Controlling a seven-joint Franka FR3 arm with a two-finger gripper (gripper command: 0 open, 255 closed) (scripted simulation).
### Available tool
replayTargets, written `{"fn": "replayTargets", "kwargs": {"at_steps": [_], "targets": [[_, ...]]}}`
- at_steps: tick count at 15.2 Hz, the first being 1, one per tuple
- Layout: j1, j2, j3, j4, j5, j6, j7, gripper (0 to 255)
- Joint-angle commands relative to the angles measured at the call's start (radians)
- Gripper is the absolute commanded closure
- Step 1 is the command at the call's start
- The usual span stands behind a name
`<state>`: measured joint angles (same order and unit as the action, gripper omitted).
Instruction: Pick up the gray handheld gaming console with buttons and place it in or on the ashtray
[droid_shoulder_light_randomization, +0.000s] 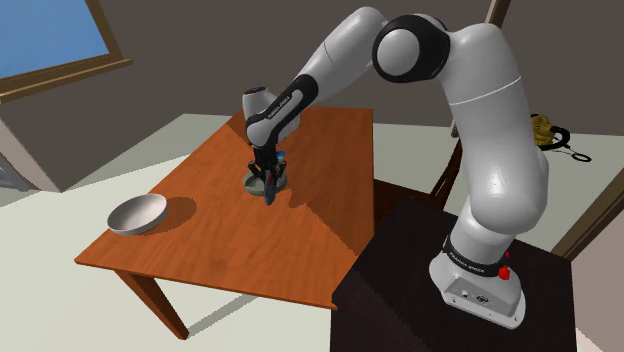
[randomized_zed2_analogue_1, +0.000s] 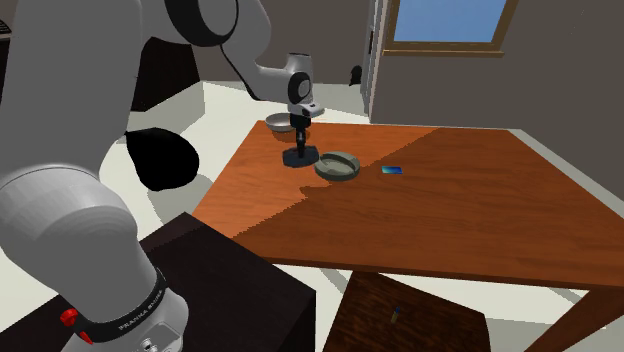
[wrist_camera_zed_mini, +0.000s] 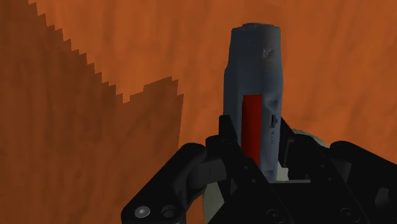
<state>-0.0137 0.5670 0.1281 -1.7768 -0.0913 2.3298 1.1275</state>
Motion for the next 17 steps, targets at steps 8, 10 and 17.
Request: {"fn": "replayTargets", "kwargs": {"at_steps": [8, 10, 17], "targets": [[-0.024, 0.034, -0.005, 0.158, 0.008, -0.124, -0.044, 255], [-0.036, 0.098, -0.012, 0.273, 0.008, -0.175, -0.069, 255], [-0.061, 0.429, -0.032, 0.878, 0.008, -0.446, -0.154, 255]]}}
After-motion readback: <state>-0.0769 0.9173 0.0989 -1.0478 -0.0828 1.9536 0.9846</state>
